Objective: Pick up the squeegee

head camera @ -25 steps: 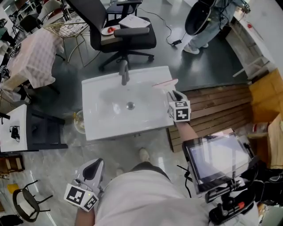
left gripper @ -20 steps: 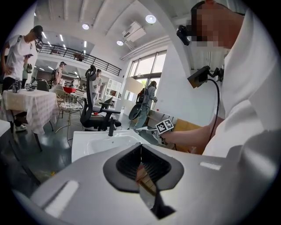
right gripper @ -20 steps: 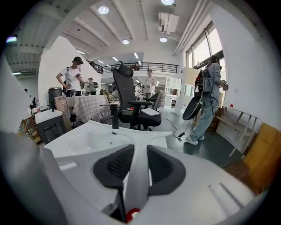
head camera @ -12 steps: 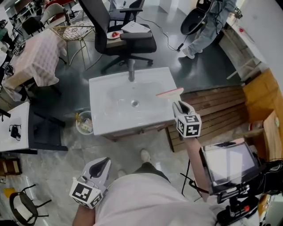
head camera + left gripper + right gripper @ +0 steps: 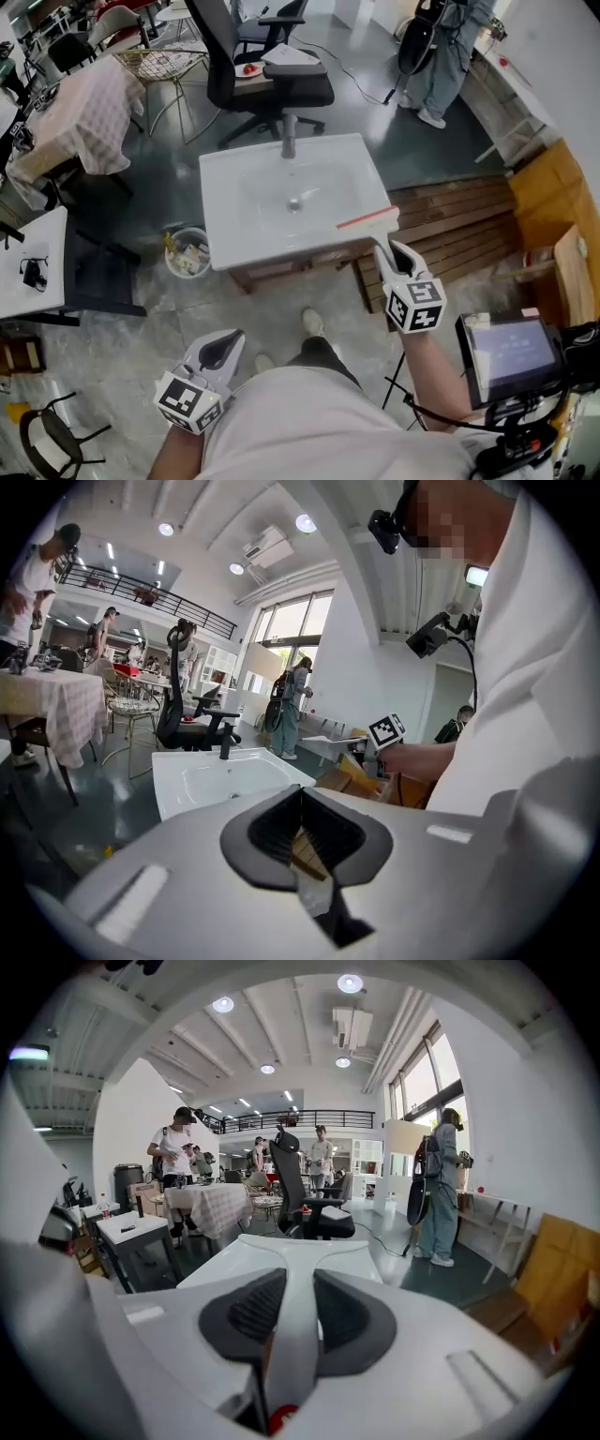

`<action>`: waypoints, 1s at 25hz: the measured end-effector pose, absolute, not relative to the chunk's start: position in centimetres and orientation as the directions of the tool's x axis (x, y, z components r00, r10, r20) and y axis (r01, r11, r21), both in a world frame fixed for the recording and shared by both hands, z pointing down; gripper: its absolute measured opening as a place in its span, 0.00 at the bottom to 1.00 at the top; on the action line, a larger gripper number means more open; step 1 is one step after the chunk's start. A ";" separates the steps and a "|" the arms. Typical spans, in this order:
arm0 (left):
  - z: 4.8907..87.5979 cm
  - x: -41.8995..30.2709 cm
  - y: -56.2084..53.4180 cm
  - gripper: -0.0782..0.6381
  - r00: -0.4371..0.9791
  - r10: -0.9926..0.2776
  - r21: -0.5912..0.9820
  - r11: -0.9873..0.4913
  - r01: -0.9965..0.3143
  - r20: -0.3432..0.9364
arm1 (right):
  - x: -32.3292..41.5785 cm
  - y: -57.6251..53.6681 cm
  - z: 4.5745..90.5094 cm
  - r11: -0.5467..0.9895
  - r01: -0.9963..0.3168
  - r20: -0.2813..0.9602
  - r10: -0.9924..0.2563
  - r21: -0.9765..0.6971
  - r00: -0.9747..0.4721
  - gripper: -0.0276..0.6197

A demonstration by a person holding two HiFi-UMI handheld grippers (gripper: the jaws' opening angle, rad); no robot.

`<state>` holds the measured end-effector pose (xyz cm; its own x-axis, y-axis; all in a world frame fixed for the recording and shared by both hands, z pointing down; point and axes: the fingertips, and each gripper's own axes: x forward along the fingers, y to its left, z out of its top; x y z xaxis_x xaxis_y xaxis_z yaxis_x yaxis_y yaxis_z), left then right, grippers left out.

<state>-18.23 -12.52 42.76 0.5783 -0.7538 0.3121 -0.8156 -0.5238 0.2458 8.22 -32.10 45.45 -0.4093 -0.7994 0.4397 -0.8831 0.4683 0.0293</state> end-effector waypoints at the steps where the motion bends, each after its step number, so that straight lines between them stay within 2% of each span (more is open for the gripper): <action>1: 42.7 -18.4 -12.3 0.12 0.581 -0.753 0.248 -0.526 -0.814 0.309 | 7.9 -31.0 45.3 0.472 -0.881 0.440 -0.797 0.028 -0.413 0.20; 15: 43.3 -19.9 -7.4 0.12 0.638 -0.724 0.260 -0.584 -0.769 0.261 | 1.4 -19.0 43.5 0.564 -0.826 0.422 -0.753 0.018 -0.505 0.20; 25: 43.3 -21.1 -5.5 0.12 0.628 -0.734 0.265 -0.571 -0.777 0.259 | -1.7 -16.0 42.5 0.622 -0.783 0.411 -0.720 0.025 -0.559 0.20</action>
